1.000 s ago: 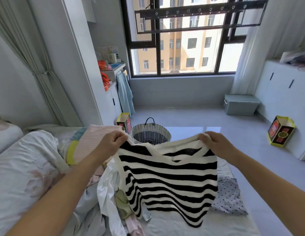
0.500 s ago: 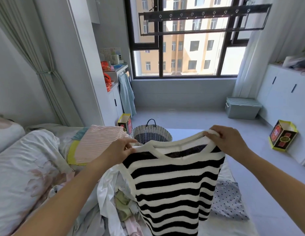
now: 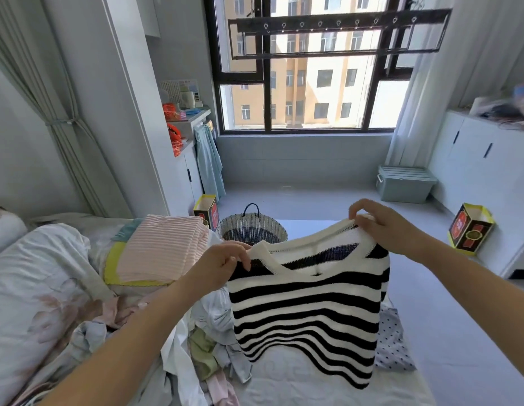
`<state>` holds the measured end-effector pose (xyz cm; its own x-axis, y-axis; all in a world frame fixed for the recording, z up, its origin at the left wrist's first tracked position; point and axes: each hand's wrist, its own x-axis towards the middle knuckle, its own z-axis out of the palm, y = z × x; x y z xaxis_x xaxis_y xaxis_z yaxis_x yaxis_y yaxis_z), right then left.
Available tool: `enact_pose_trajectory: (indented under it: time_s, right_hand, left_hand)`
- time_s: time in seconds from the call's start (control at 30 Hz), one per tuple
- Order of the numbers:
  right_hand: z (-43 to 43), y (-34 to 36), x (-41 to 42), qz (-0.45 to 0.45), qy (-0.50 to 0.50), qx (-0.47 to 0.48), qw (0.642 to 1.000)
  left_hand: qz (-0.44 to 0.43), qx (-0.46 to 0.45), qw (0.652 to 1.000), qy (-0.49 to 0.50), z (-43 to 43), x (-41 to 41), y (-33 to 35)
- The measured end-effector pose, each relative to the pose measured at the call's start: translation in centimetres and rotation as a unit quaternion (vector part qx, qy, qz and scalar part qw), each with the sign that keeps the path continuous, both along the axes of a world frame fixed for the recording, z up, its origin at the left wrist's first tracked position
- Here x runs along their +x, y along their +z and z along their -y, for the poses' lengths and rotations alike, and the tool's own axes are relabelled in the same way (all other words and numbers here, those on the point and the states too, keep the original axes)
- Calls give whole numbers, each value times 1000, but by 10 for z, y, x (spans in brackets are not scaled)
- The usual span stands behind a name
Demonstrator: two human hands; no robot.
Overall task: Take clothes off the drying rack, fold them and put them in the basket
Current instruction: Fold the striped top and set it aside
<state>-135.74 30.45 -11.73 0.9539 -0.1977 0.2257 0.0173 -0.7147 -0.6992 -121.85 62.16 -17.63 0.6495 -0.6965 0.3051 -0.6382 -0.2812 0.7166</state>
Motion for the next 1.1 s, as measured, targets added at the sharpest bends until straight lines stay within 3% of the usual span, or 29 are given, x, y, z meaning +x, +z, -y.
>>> enact_pose_trajectory:
  time_s: [0.23,0.4,0.6,0.8,0.9,1.0,1.1]
  right_hand:
    - [9,7,-15,-113,94,143,979]
    - [8,5,-18,-228,141,111,957]
    - [1,-5,-15,-147,142,-7,979]
    - [-1,-19,4,-55,54,-6,997]
    - [-5,-18,14,-53,5,-11,999]
    - [-2,-19,20,-96,-19,-97,990]
    - [-2,-23,20,-90,-24,-122,988]
  left_hand:
    - [-47,-3,998,50,2,-1,11]
    - [-18,-29,996,78,1,7,8]
    - [12,-4,998,53,-9,28,16]
    - [39,3,995,90,-19,39,28]
    - [17,10,995,95,-21,36,39]
    - [15,14,995,96,-24,37,45]
    - [7,0,996,94,-25,41,43]
